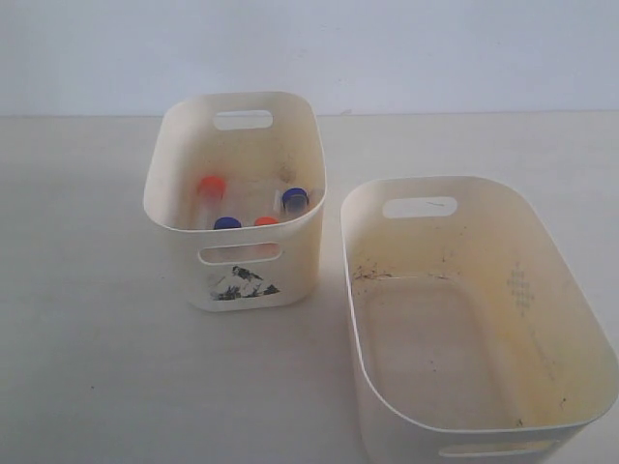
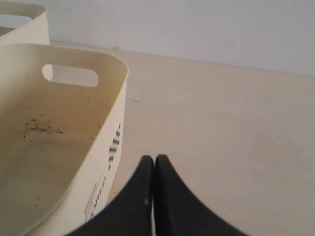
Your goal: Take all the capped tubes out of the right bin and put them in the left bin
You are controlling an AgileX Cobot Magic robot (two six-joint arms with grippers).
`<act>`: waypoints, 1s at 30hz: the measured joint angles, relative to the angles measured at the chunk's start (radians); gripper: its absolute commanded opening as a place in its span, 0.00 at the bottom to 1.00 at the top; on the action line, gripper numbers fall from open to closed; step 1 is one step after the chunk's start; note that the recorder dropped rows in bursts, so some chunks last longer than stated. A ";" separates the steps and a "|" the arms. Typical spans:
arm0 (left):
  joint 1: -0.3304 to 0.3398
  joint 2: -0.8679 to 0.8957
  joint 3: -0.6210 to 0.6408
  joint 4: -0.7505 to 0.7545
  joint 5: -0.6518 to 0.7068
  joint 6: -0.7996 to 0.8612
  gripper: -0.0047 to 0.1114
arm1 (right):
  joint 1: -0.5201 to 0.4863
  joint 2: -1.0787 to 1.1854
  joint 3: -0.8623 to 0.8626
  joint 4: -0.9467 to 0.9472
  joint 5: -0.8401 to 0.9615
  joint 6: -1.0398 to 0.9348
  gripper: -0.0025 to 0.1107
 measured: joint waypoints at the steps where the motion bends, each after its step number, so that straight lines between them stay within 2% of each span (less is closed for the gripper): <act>1: 0.000 0.000 0.000 0.000 0.000 0.000 0.08 | 0.000 0.000 0.000 0.000 0.005 0.010 0.02; 13: 0.000 0.000 0.000 0.000 0.000 0.000 0.08 | 0.000 0.000 0.000 0.086 0.009 -0.052 0.02; 30: 0.000 0.000 0.000 0.000 0.000 0.000 0.08 | 0.000 0.000 0.000 0.097 0.009 -0.052 0.02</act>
